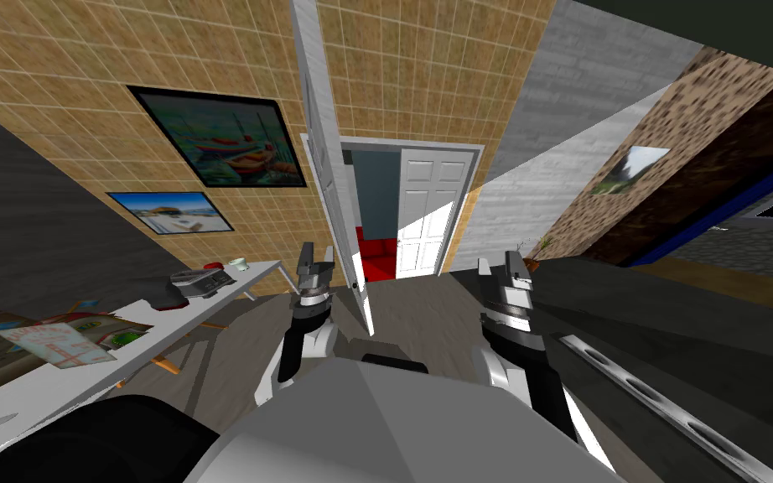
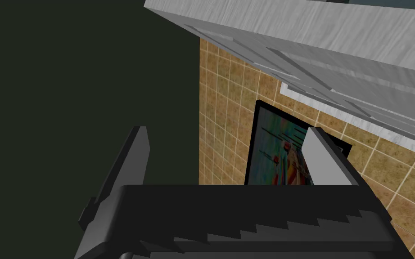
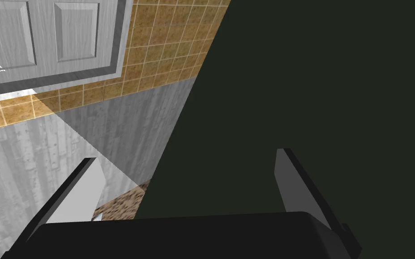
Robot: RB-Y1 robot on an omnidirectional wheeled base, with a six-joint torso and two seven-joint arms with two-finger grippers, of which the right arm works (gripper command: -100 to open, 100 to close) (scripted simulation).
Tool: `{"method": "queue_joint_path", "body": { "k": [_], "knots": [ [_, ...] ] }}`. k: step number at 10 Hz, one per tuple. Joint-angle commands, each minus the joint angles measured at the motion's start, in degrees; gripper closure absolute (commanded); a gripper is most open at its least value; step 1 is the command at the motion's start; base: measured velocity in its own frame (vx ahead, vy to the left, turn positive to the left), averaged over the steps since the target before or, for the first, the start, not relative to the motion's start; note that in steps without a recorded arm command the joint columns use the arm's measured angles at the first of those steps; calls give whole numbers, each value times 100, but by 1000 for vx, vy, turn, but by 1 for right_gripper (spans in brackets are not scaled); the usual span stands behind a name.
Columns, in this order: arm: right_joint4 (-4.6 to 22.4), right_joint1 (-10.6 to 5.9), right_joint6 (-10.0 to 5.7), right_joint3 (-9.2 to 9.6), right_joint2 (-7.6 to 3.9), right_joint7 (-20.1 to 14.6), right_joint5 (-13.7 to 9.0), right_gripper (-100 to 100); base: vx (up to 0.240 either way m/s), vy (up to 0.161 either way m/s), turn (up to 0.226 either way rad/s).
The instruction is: Pull the door open
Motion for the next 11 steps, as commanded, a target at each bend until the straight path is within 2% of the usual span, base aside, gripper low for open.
{"method": "queue_joint_path", "body": {
  "k": [1,7,11],
  "knots": [
    [183,-64,-37,22,-84,15,-34,-100,-24,-101,44],
    [948,-331,-189,112,-343,76,-176,-100,120,-43,31],
    [1354,-472,-270,160,-442,109,-251,-100,71,-38,27]
  ]
}}
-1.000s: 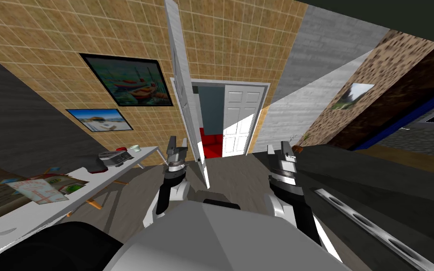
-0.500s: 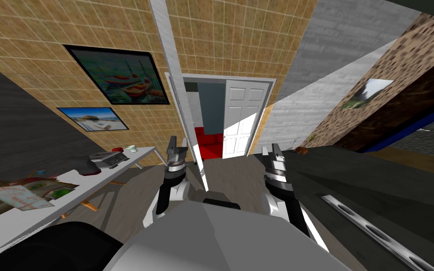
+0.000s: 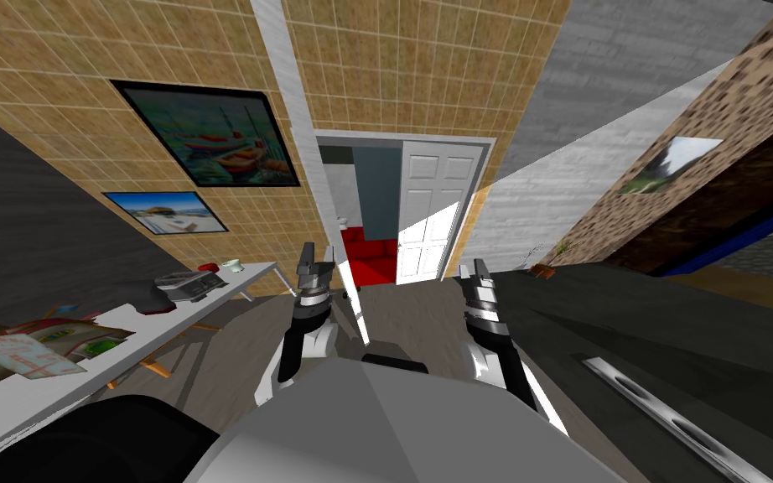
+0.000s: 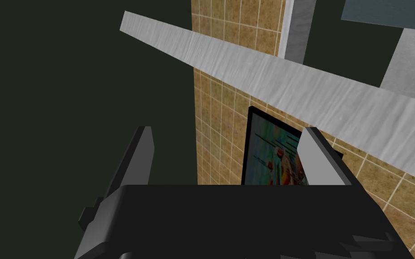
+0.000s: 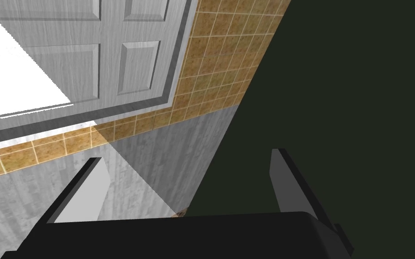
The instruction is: Pull the door open
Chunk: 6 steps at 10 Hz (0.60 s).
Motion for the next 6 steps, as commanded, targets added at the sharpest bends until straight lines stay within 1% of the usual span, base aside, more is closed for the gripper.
{"method": "queue_joint_path", "body": {
  "k": [1,6],
  "knots": [
    [175,-60,-38,27,-35,19,-28,-100,72,-29,27],
    [755,-261,-153,94,-146,66,-135,-100,82,-37,31]
  ]
}}
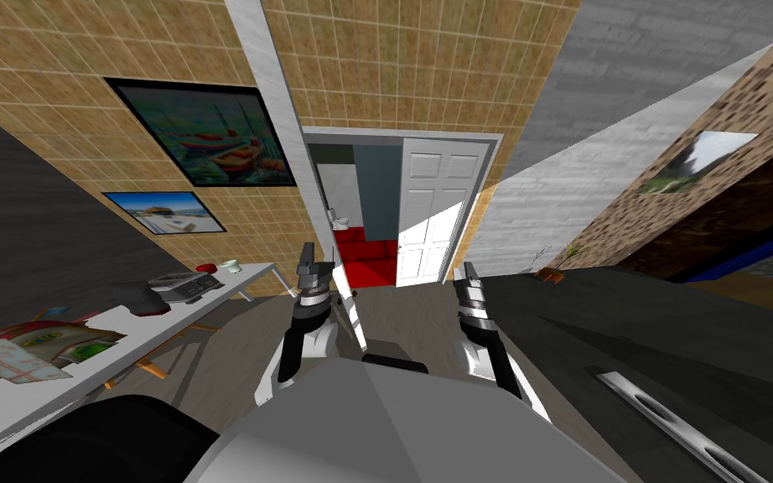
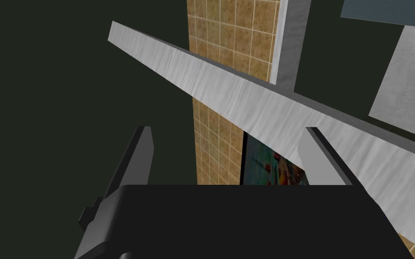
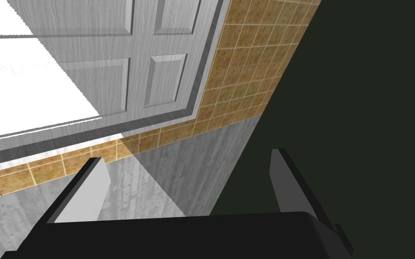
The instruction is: Pull the door open
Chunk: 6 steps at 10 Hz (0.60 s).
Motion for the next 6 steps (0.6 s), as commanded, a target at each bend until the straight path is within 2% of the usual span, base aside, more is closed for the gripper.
{"method": "queue_joint_path", "body": {
  "k": [1,6],
  "knots": [
    [198,-51,-50,28,-36,18,-36,-100,82,-55,27],
    [847,-276,-179,103,-122,70,-156,-100,87,-45,34]
  ]
}}
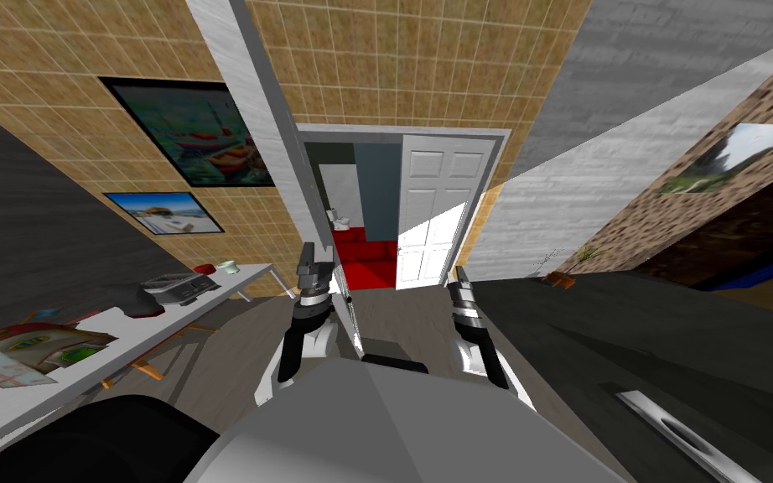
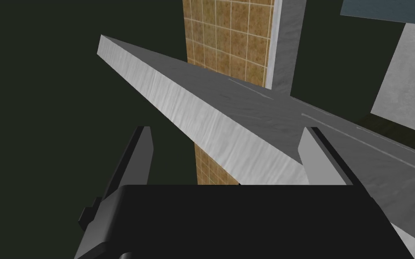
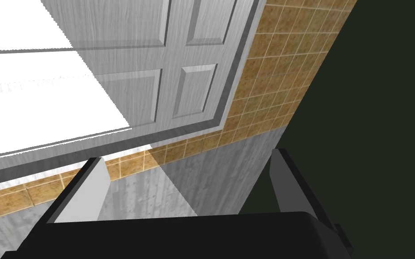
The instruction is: Pull the door open
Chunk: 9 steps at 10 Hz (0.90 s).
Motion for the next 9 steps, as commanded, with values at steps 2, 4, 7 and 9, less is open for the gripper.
{"method": "queue_joint_path", "body": {
  "k": [2,4,7,9],
  "knots": [
    [340,-125,-55,39,-41,29,-65,-100,88,-44,32],
    [622,-222,-110,72,-61,52,-117,-100,87,-39,42],
    [1044,-368,-194,121,-92,86,-195,-100,92,-31,35],
    [1331,-467,-251,154,-104,110,-248,-100,90,-44,33]
  ]
}}
